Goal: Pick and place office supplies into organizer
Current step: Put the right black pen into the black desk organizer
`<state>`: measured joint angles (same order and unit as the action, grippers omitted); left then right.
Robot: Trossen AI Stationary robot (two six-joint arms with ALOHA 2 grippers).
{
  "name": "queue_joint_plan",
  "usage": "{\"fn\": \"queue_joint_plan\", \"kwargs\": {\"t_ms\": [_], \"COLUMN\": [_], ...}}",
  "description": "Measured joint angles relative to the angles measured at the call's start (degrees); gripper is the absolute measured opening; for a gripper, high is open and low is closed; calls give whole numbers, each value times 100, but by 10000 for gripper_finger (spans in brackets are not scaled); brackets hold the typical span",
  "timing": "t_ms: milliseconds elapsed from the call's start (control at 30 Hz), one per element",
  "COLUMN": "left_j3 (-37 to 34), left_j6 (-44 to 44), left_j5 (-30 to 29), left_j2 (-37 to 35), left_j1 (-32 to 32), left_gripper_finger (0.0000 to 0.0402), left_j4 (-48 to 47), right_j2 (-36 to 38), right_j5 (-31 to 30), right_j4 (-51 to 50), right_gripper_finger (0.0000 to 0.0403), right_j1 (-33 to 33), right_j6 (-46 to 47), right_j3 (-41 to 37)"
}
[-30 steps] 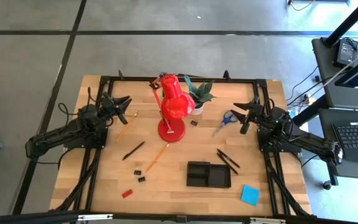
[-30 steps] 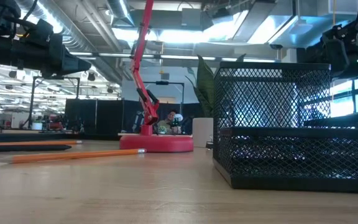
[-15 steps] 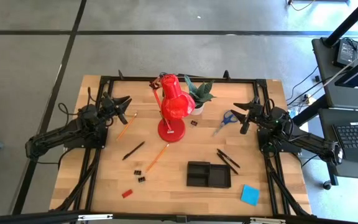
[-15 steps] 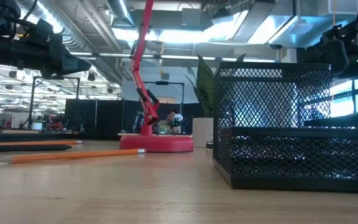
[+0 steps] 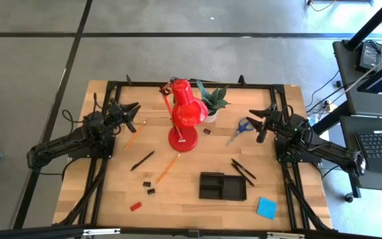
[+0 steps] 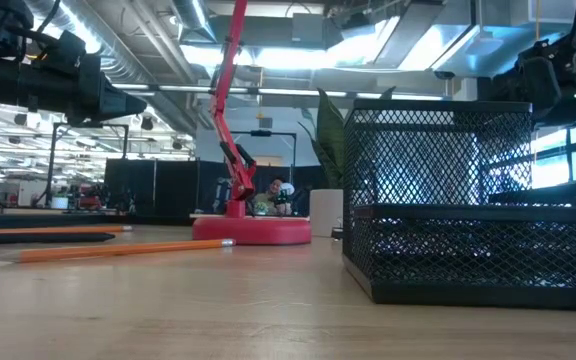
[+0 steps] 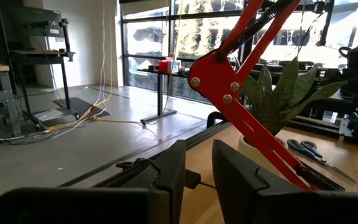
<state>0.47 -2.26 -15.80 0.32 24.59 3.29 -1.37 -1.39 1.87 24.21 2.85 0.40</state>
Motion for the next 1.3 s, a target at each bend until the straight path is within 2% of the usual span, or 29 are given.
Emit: {"fn": "queue_joint_plan", "kwargs": {"t_ms": [700, 900, 1100, 1167, 1300], "left_j3": [-2, -2, 0, -2, 0], "left_j6": [2, 2, -2, 0, -6], "left_j5": [-8, -8, -6, -6, -6], "left_j2": [-2, 0, -2, -2, -1], "left_j1": [1, 1, 1, -1, 0], "left_gripper_finger": [74, 74, 74, 74, 74], "left_j4": [0, 1, 0, 2, 0], "right_j2": [0, -2, -372, -688, -1594], "right_j5": [-2, -4, -47, -50, -25], "right_j4": [-22, -42, -724, -1134, -1736], "right_gripper_finger": [181, 181, 181, 181, 181], "right_j1": [-2, -2, -1, 0, -10], "right_j6": [-31, -291, -526, -557, -20], "right_j3": [0, 28, 1082, 1540, 2403]}}
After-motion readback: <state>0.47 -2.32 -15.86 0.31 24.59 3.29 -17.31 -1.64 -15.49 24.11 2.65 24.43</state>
